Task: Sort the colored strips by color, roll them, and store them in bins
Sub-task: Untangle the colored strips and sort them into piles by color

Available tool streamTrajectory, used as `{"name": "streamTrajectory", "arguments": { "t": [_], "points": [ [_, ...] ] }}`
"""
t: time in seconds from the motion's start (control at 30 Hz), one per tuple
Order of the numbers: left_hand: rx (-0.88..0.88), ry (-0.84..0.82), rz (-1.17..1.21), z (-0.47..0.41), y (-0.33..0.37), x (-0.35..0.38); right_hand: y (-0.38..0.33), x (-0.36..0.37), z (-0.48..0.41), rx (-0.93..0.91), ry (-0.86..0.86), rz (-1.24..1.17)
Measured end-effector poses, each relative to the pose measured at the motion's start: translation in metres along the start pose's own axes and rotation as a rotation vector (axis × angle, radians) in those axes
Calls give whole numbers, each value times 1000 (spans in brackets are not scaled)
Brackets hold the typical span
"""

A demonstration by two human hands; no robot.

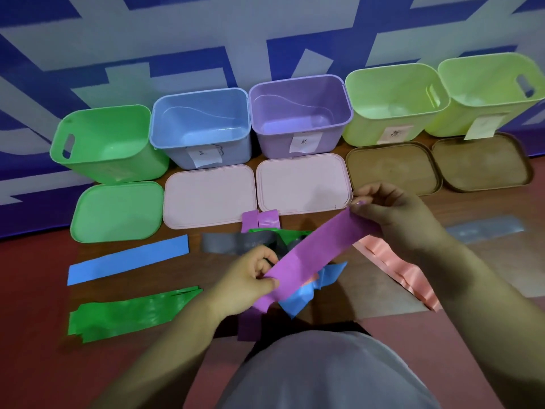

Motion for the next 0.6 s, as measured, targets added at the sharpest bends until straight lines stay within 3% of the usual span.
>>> {"name": "streamTrajectory", "arguments": {
  "t": [0.27,0.6],
  "points": [
    [-54,149,4,-9,-10,-2,28,-26,11,40,112,137],
    [-74,364,-95,-55,44,51,49,-121,-4,115,68,426]
  ]
}}
Point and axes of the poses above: each hand's wrist, its own z-axis away from the middle knuckle, its own x-axis out of the palm, y = z × x, the point moved 1 cm from there along -z, towards the middle knuckle, and after that the axes turned 12 degrees about -x, right-handed, at the moved point
